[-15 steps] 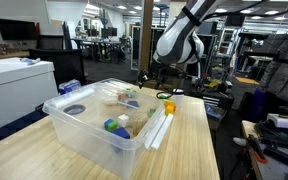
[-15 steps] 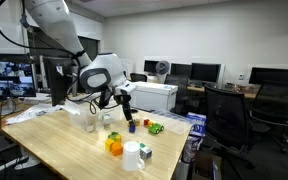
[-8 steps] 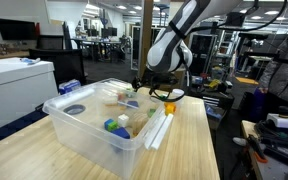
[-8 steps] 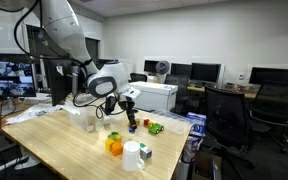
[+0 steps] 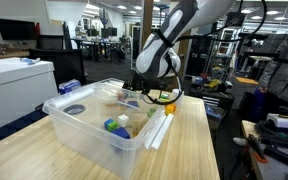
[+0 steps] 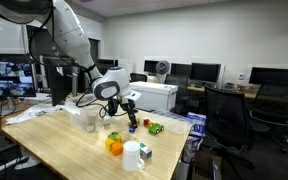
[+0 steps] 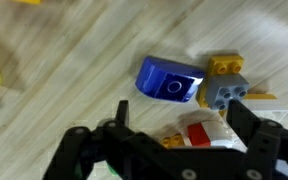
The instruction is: Move the clear storage box a little to the left, pick up the white lego block from the table and put it in the clear storage container, pick up the blue lego block from the table and put it in the clear storage container
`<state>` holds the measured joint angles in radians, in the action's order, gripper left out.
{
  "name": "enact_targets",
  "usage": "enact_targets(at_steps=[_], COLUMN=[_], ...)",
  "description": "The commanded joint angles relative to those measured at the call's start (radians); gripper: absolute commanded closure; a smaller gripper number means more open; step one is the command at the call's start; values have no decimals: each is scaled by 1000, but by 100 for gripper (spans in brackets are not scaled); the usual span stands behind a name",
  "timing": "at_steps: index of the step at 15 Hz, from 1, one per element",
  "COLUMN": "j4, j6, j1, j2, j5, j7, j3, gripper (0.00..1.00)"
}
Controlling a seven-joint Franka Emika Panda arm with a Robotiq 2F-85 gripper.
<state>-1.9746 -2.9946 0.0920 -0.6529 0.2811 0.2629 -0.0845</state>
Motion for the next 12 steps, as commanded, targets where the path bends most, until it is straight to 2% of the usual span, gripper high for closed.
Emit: enact_targets(at_steps=[1, 12], j4=[44, 16], j6=[26, -7], j1=[-8, -5], j2=[-41, -36], j5=[-10, -1], j7=[6, 0], j3=[2, 20], gripper=[0, 0])
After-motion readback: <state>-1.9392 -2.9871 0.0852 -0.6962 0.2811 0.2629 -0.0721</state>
